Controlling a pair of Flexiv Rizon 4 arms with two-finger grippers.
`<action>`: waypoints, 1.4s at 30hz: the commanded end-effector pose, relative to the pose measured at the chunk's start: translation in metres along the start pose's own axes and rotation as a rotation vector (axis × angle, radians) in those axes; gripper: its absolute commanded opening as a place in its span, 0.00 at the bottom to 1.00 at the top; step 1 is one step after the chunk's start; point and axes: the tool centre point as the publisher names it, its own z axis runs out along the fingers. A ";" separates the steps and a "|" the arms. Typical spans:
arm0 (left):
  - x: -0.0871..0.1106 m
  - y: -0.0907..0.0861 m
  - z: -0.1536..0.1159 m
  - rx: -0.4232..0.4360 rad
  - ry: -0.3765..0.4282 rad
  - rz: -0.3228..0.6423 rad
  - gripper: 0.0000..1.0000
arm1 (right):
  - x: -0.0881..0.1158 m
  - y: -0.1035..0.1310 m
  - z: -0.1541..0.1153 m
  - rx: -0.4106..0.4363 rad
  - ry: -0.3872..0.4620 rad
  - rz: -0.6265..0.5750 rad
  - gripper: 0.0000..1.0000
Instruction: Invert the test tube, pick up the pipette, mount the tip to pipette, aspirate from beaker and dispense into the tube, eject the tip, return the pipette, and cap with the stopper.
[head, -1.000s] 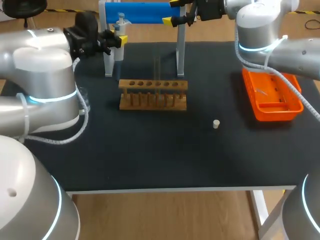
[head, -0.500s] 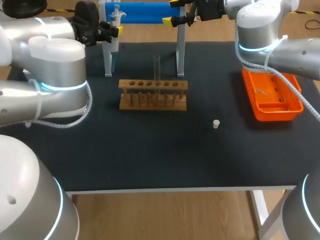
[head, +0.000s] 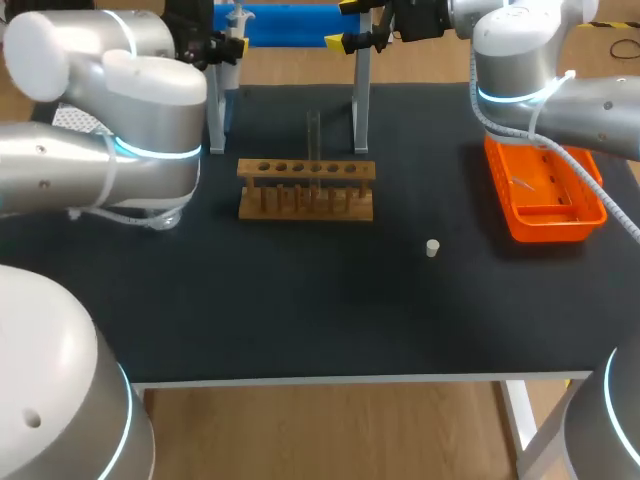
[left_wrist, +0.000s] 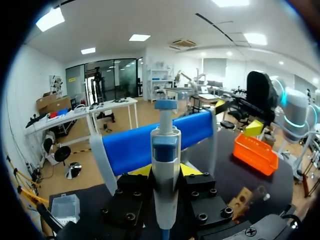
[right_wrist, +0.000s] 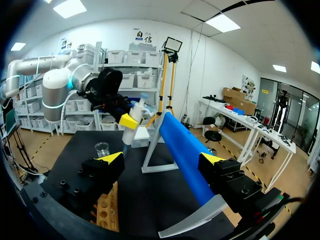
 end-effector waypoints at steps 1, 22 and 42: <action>-0.003 -0.010 0.016 -0.069 -0.035 -0.005 0.00 | -0.001 0.000 -0.001 0.002 0.003 0.001 1.00; -0.022 -0.025 0.025 -0.152 -0.153 -0.044 0.00 | -0.001 0.000 -0.001 0.002 0.003 0.001 1.00; -0.030 -0.026 0.027 -0.249 -0.258 -0.102 0.00 | -0.001 0.000 -0.001 0.002 0.003 0.001 1.00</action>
